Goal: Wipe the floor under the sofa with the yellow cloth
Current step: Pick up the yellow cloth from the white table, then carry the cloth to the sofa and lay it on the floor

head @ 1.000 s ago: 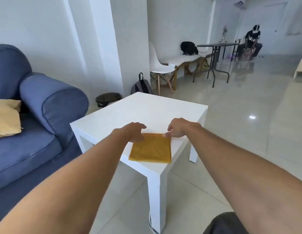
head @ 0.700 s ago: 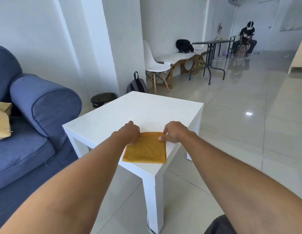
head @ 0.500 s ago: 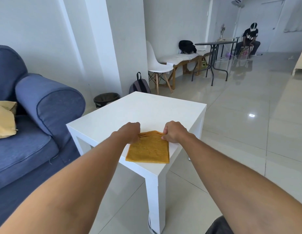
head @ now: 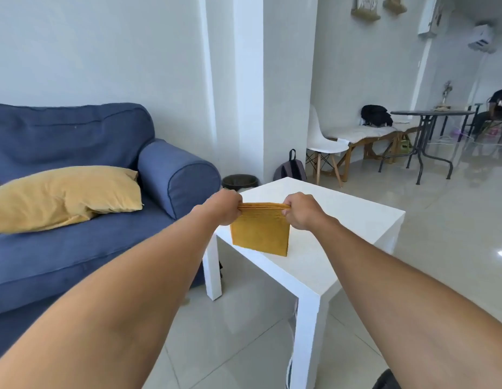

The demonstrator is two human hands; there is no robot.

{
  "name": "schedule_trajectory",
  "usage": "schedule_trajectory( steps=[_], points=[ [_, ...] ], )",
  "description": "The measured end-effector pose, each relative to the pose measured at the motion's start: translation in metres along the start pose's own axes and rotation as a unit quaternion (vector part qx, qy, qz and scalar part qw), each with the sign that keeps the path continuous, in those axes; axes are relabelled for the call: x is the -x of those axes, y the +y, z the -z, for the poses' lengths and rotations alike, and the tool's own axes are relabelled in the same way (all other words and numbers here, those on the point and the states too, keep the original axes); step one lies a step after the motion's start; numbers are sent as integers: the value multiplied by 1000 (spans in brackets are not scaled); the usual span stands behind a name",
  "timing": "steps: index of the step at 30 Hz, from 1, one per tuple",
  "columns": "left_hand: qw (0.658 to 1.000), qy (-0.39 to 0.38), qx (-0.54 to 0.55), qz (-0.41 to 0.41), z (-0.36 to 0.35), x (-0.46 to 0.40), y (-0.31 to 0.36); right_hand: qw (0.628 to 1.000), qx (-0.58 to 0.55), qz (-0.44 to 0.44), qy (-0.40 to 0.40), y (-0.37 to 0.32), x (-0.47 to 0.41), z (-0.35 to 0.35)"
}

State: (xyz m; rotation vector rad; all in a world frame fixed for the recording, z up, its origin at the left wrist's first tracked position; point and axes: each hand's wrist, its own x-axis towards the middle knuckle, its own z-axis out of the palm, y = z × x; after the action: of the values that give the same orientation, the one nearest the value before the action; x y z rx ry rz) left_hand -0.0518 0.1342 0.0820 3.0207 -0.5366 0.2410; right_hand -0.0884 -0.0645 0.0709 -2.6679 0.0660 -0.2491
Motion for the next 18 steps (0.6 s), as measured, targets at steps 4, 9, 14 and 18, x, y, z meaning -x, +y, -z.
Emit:
schedule_trajectory(
  steps=[4,9,14,18],
  points=[
    [998,20,-10,62,28,59,-64,997,-12,77,-18,-75,12,-18],
    [986,4,-12,166,41,159,-151,979,-36,176,-93,-175,42,-73],
    [955,-38,13,295,15,272,-223,942,-41,259,-208,-258,86,-161],
    [914,-82,47,395,-33,352,-274,903,-40,295,-309,-308,123,-251]
  ],
)
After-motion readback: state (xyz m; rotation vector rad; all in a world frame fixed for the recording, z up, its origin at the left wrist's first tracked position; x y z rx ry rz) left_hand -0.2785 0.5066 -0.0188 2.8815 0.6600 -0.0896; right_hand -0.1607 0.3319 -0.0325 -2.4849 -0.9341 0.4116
